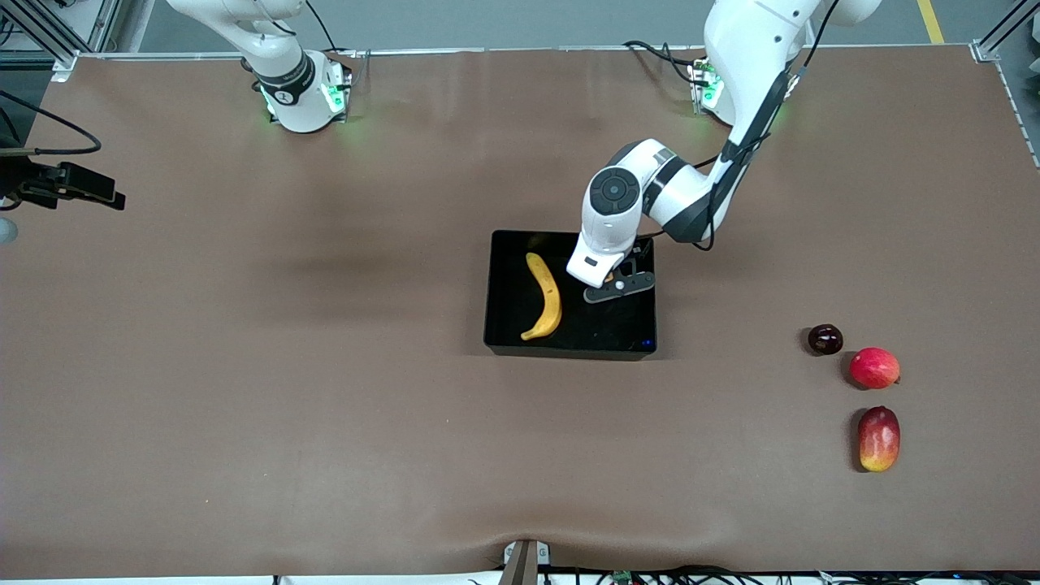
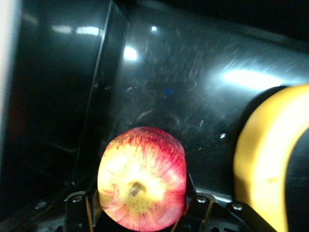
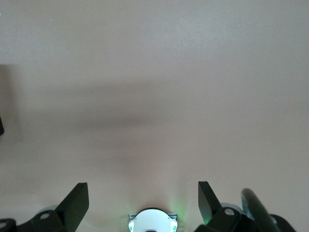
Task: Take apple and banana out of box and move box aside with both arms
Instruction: 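Grasp the red apple with the left gripper and lift it out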
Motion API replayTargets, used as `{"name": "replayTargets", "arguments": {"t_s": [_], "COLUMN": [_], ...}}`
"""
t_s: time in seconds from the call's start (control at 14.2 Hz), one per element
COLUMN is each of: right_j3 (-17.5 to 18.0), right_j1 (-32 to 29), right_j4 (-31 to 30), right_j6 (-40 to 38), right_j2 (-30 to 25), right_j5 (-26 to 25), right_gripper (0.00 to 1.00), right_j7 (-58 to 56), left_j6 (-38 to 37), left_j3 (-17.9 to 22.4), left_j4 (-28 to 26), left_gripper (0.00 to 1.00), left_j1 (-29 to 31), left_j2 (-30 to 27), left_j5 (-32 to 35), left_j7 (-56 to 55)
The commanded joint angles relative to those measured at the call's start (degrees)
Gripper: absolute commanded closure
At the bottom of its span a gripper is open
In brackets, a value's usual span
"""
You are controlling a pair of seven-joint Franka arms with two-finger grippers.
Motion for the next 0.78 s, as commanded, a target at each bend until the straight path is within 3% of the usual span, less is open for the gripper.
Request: {"name": "replayTargets", "arguments": {"t_s": [0.0, 0.21, 0.42, 0.71], "right_j3": [0.83, 0.92, 0.92, 0.92], "right_j1": [-1.24, -1.16, -1.07, -0.89], "right_j4": [0.67, 0.76, 0.76, 0.76], "right_j6": [-0.37, -0.28, -0.37, -0.46], "right_j2": [0.28, 0.28, 0.28, 0.28], "right_j5": [-0.34, -0.17, 0.01, 0.01], "right_gripper": [0.00, 0.00, 0.00, 0.00], "right_j7": [0.22, 0.22, 0.22, 0.22], "left_j6": [-11.73, -20.98, -21.79, -19.95], "left_j3": [0.27, 0.80, 0.62, 0.80], "left_j4": [8.69, 15.83, 16.02, 16.81], "left_gripper": [1.00, 1.00, 1.00, 1.00], "left_j1": [0.09, 2.89, 10.00, 16.60], "left_j2": [-3.34, -5.09, -7.29, -4.84], "left_j5": [1.45, 1.45, 1.36, 1.53], "left_j7": [-0.60, 5.52, 17.38, 28.64]}}
